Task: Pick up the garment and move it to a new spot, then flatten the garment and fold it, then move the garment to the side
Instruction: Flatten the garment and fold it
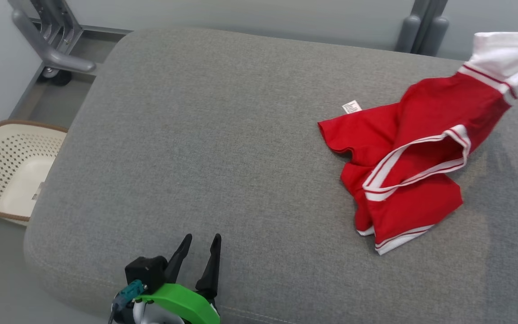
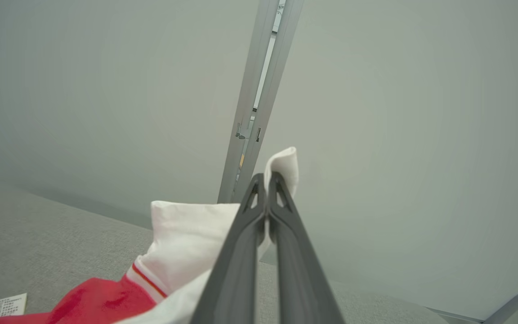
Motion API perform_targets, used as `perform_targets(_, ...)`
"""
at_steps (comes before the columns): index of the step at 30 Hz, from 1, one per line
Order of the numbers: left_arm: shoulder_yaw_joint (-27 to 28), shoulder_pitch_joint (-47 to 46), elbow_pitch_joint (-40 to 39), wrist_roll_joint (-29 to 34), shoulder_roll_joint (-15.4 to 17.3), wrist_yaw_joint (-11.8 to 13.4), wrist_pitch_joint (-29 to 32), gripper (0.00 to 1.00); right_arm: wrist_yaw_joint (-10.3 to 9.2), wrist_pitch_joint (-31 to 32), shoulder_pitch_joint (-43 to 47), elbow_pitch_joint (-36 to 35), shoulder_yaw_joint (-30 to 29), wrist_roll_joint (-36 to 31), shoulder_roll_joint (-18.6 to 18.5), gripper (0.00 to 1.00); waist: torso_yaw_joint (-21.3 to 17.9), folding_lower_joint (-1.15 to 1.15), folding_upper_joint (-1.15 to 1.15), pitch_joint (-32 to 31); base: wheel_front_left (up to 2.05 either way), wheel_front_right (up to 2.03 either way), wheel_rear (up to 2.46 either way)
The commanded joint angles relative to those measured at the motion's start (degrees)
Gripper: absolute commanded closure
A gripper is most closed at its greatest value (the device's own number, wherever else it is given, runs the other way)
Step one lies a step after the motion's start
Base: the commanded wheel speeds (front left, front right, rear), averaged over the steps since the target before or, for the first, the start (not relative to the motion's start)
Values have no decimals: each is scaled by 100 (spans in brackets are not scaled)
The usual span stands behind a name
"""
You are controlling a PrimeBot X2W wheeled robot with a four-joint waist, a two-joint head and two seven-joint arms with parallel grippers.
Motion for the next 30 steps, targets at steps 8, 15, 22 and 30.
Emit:
perform_targets(8,-191,-37,159,-20,15,-16,-1,0,-3,293,-488,877,-823,-667,-430,0,622,0,0,242,0,0,0)
perform_targets(15,-88,-58,154,28,11,-15,-1,0,-7,105,-430,1162,-609,-628,-72,0,390,0,0,191,0,0,0)
perform_targets(22,-9,-79,16,145,11,-16,-1,0,-6,-15,166,590,74,67,626,0,-99,0,0,-30,0,0,0)
perform_targets(30,-62,8,51,64,15,-16,0,0,-5,-17,1831,-872,1313,1296,1121,0,-422,0,0,-271,0,0,0)
